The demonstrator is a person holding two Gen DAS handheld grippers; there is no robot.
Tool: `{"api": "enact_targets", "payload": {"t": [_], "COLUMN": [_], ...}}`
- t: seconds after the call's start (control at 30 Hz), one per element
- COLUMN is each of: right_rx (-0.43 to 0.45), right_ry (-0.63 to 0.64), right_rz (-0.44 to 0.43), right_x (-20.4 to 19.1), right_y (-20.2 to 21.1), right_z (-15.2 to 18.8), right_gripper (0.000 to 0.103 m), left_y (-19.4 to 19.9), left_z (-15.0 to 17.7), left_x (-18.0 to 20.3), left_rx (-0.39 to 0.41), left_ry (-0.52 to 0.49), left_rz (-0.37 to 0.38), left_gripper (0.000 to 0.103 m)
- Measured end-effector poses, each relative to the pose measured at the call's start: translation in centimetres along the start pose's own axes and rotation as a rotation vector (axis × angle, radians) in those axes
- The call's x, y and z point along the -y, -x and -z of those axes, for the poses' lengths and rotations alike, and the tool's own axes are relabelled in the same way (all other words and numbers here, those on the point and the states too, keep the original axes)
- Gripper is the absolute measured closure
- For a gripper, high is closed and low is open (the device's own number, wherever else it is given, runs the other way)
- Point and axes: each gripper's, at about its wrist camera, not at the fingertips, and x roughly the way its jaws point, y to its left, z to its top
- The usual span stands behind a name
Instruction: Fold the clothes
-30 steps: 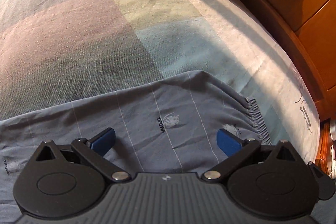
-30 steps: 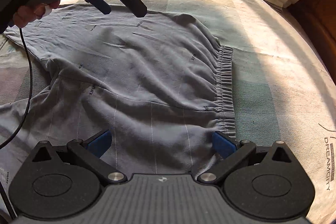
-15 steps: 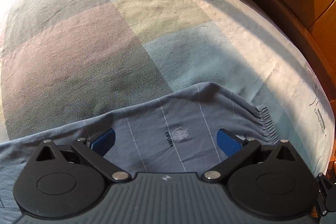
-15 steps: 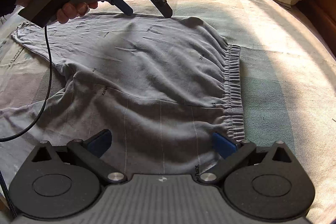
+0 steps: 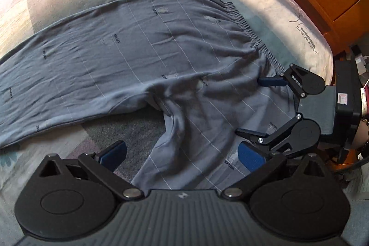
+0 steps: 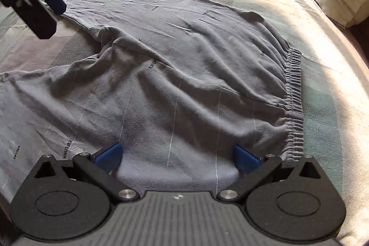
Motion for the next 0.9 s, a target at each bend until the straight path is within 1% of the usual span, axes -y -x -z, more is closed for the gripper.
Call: {"api": "enact_targets", "payload": {"t": [0.07, 0.17, 0.27, 0.33, 0.43, 0.5, 0.57, 0.63, 0.7, 0.73, 0.8, 0.9], "right_rx": [0.005, 0.008, 0.016, 0.012, 0.004, -0.001, -0.010, 0.001, 0.012, 0.035, 0.081, 0.133], "right_ry": [-0.009, -0.001, 0.002, 0.000, -0.001, -0.003, -0.008, -0.016, -0.023, -0.019, 0.002, 0.011], "right_rz": [0.006, 0.004, 0.005, 0.010, 0.019, 0.025, 0.023, -0.001, -0.024, -0.042, -0.089, -0.165], "right_x": [0.0, 0.1, 0.1, 0.0, -0.2, -0.3, -0.4, -0.7, -1.0, -1.4, -2.6, -4.8], "right_y": [0.1, 0.1, 0.2, 0.2, 0.1, 0.1, 0.3, 1.0, 1.6, 2.1, 2.6, 1.6], "right_z": [0.1, 0.2, 0.3, 0.3, 0.1, 0.1, -0.4, -1.2, -1.9, -2.5, -4.1, -7.4], "right_gripper": [0.000, 0.000, 0.000, 0.000, 0.000, 0.000, 0.000, 0.000, 0.000, 0.000, 0.000, 0.000], "left_y": [-0.9, -2.8, -4.2, -3.9, -2.7, -1.8, -0.5, 0.8, 1.4, 1.7, 2.0, 2.5], "left_z": [1.6, 2.6, 3.0, 3.4, 4.0, 4.6, 5.7, 6.9, 8.4, 9.3, 11.1, 13.7], "left_x": [0.3, -0.4, -1.5, -2.2, -2.5, -2.9, -3.9, -4.4, -4.8, -5.1, -6.1, -7.4], "left_rx": [0.012, 0.047, 0.104, 0.155, 0.160, 0.152, 0.157, 0.158, 0.141, 0.128, 0.102, 0.069], "left_ry": [0.021, 0.134, 0.211, 0.213, 0.201, 0.200, 0.209, 0.198, 0.191, 0.192, 0.251, 0.321], "left_rz": [0.070, 0.187, 0.205, 0.217, 0.171, 0.123, 0.099, 0.060, -0.008, -0.045, -0.092, -0.167], "left_gripper": [0.001, 0.001, 0.001, 0.001, 0.001, 0.001, 0.001, 0.001, 0.001, 0.001, 0.001, 0.001]}}
